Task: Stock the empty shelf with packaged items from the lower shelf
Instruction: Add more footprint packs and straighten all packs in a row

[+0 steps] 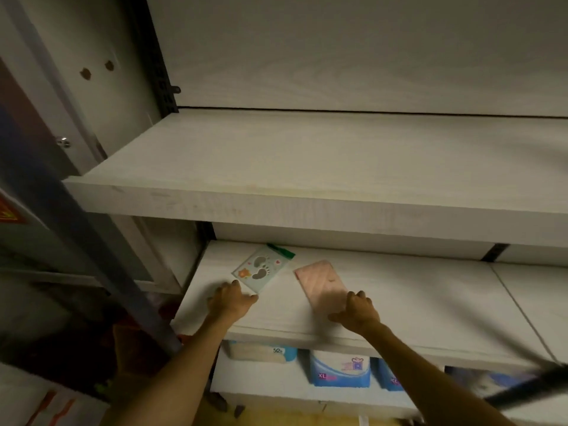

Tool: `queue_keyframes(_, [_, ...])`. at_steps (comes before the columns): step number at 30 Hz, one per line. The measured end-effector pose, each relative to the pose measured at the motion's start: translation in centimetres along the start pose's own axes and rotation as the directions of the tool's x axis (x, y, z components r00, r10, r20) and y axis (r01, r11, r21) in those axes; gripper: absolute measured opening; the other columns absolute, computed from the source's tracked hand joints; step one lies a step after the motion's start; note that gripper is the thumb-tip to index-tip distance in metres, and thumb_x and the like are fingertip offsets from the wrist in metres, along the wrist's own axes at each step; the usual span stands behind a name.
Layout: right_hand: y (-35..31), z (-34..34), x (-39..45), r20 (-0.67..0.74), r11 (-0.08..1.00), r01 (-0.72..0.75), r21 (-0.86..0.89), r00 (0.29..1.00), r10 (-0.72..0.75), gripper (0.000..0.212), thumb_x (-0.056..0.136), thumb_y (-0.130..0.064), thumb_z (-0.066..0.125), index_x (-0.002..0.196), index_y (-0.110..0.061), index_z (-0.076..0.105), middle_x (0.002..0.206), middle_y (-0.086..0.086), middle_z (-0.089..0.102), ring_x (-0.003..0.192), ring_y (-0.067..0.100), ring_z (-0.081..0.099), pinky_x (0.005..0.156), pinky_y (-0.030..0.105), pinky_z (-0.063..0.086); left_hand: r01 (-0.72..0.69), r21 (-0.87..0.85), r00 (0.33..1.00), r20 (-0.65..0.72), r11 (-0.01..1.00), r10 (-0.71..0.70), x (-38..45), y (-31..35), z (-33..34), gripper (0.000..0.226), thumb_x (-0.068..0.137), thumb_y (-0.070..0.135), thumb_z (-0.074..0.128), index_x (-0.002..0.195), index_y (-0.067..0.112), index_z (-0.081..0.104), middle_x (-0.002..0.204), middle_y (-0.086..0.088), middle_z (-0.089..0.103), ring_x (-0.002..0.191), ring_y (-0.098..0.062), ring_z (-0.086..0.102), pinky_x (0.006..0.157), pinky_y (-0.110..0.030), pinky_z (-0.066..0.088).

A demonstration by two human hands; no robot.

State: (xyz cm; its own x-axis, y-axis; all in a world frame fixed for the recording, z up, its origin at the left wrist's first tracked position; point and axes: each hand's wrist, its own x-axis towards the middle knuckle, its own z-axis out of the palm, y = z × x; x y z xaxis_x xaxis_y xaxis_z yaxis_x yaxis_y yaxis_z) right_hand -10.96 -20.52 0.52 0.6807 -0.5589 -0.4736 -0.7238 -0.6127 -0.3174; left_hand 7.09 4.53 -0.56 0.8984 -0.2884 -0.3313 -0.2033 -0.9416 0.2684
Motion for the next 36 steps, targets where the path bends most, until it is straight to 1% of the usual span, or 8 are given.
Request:
queue_keyframes(8, [-2.5,1.0,2.1,-0.119,0.983,-0.180,0.019,0.976,0.181,0.107,0.063,-0.075,0.071,0.145,-0.016,0.035,0.138,0.010,0.039,0.125,0.028,0.042,0.098,0.041,0.047,-0.024,0.000,1.000,-0.011,1.000,0.024,5.0,0.6,-0.3,0.117,0.070,0.083,0.057,0.158,0.018,0.014,0.164,-0.010,0.014,0.148,-0.035,0.018,0.116,-0.053,0.022])
queue_keyframes(13, [-2.9,0.8,2.8,-0.119,0.981,-0.192,0.006,0.974,0.191,0.105,0.063,-0.071,0.075,0.144,-0.016,0.038,0.136,0.011,0.042,0.123,0.028,0.042,0.097,0.040,0.047,0.013,0.048,1.000,-0.006,0.999,-0.012,6.1,1.3,0.3,0.104,0.063,0.078,0.069,0.143,0.019,0.040,0.145,-0.012,0.033,0.136,-0.032,0.032,0.110,-0.046,0.032])
queue_keyframes(20, [-2.2,0.5,3.6,-0.062,0.962,-0.274,0.009,0.960,0.274,0.116,0.052,-0.070,0.081,0.144,-0.013,0.038,0.138,0.014,0.045,0.127,0.031,0.042,0.100,0.042,0.044,0.145,0.057,0.983,0.102,0.988,-0.150,8.1,1.8,-0.2,0.131,0.043,0.074,0.082,0.146,0.010,0.033,0.144,-0.012,0.034,0.137,-0.031,0.030,0.107,-0.045,0.035])
queue_keyframes(23, [-1.7,0.6,3.7,-0.068,0.957,-0.289,0.023,0.955,0.290,0.120,0.047,-0.078,0.077,0.141,-0.012,0.043,0.133,0.012,0.051,0.123,0.031,0.045,0.097,0.039,0.043,0.172,-0.184,0.979,0.139,0.968,-0.147,8.3,1.3,-0.2,0.127,0.044,0.055,0.093,0.143,0.005,0.031,0.144,-0.013,0.041,0.137,-0.032,0.038,0.108,-0.045,0.042])
queue_keyframes(26, [-1.6,-0.3,2.7,-0.075,0.971,-0.239,0.003,0.968,0.239,0.093,0.065,-0.072,0.073,0.133,-0.013,0.050,0.129,0.009,0.056,0.121,0.028,0.045,0.098,0.036,0.038,0.226,-0.655,0.970,0.222,0.722,-0.102,8.2,1.2,-1.0,0.088,0.060,0.016,0.095,0.129,0.000,0.041,0.131,-0.017,0.059,0.116,-0.034,0.060,0.087,-0.042,0.058])
queue_keyframes(29, [-0.8,-0.9,2.5,-0.083,0.954,-0.227,0.195,0.966,0.246,0.067,0.070,-0.059,0.077,0.117,-0.012,0.064,0.120,0.009,0.061,0.111,0.025,0.052,0.093,0.033,0.046,0.271,-0.812,0.949,0.316,0.517,-0.001,7.0,1.3,-1.5,0.041,0.084,-0.004,0.074,0.121,-0.002,0.056,0.123,-0.021,0.064,0.099,-0.033,0.067,0.074,-0.036,0.059])
queue_keyframes(33, [0.5,-1.5,1.2,0.060,0.639,-0.186,0.746,0.975,0.213,0.040,0.087,-0.011,0.072,0.121,0.004,0.059,0.113,0.020,0.064,0.093,0.034,0.069,0.071,0.039,0.062,0.289,-0.875,0.928,0.356,0.388,0.113,5.6,1.6,-2.0,0.028,0.090,-0.005,0.065,0.117,-0.003,0.060,0.120,-0.025,0.067,0.090,-0.031,0.069,0.061,-0.031,0.061])
queue_keyframes(36, [2.0,-1.8,-0.8,0.078,0.475,-0.143,0.868,0.985,0.155,0.041,0.089,-0.002,0.066,0.127,0.009,0.054,0.116,0.024,0.063,0.095,0.039,0.069,0.070,0.043,0.062,0.352,-0.895,0.901,0.403,0.275,0.157,4.0,2.3,-1.8,0.036,0.087,-0.011,0.063,0.121,-0.005,0.055,0.118,-0.026,0.067,0.097,-0.038,0.070,0.063,-0.034,0.063])
